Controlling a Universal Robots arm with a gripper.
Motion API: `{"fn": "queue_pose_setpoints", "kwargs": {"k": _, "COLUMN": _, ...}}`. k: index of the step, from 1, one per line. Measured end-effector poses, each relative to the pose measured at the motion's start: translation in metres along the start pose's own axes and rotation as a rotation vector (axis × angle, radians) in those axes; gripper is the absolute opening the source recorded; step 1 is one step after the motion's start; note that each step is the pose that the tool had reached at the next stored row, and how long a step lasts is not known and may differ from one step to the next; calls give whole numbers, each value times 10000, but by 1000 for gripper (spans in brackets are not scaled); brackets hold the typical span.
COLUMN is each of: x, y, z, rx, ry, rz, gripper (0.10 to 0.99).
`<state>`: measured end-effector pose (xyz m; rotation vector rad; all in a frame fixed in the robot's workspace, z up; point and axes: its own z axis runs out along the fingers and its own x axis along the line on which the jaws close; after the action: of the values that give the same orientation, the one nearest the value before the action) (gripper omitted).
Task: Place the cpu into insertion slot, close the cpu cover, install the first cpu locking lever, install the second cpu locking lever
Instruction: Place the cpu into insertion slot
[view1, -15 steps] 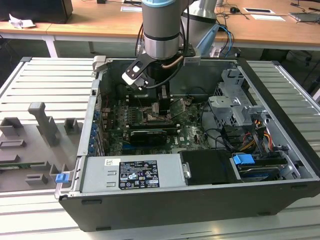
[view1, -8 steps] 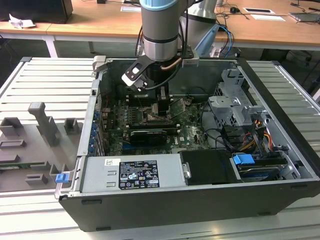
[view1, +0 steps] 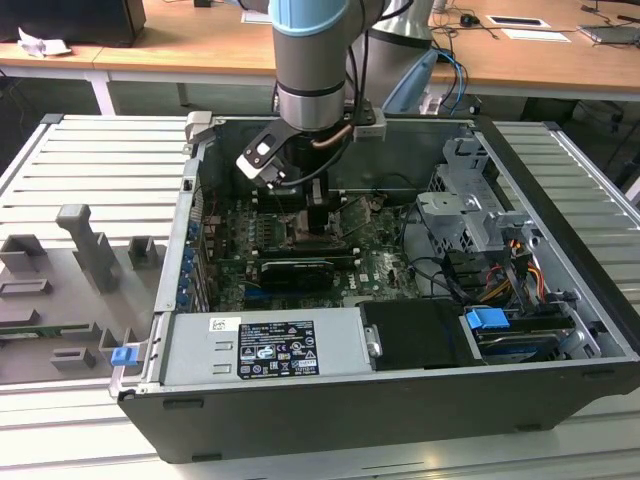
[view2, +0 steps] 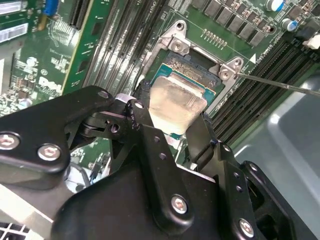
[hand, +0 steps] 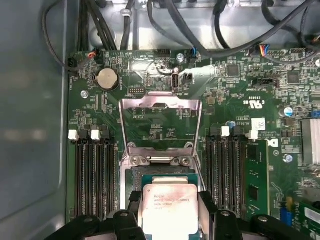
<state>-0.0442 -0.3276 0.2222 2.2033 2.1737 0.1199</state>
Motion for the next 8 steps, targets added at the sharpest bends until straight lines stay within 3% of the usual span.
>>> {"fn": "queue_pose_setpoints", "kwargs": {"k": 8, "x": 54, "y": -37, "z": 131, "rx": -1, "ry": 1, "rz": 0, "gripper": 529}}
